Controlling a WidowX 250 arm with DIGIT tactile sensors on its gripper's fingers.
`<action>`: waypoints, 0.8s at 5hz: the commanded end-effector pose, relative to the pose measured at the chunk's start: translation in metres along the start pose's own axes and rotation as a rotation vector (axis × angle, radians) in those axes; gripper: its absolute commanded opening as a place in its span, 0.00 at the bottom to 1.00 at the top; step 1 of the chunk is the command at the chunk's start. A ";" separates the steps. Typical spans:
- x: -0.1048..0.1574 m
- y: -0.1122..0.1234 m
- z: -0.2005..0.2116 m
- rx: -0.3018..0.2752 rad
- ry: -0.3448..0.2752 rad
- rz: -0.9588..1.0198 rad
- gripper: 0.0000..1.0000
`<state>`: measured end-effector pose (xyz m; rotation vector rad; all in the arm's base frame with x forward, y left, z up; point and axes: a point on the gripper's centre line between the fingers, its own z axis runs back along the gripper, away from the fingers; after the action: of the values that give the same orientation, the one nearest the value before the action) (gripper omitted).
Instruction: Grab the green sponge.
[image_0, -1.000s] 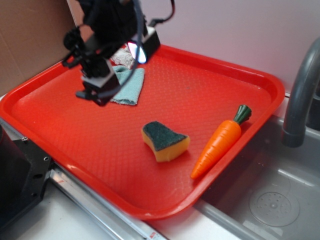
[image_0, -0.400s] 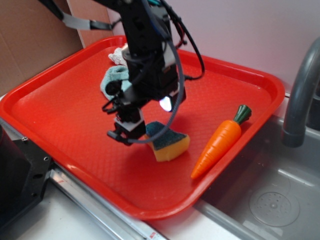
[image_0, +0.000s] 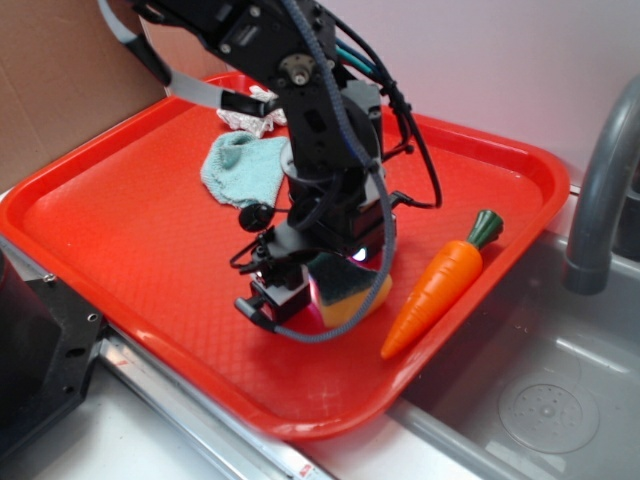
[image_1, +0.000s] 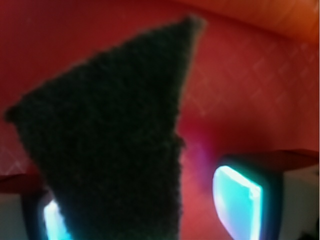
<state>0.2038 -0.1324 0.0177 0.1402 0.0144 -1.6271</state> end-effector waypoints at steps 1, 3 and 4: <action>0.005 -0.006 -0.003 0.013 -0.037 0.057 0.00; -0.009 0.002 0.001 -0.013 -0.069 0.255 0.00; -0.038 0.019 0.020 -0.053 -0.057 0.503 0.00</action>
<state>0.2219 -0.0870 0.0291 0.0411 0.0562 -1.1218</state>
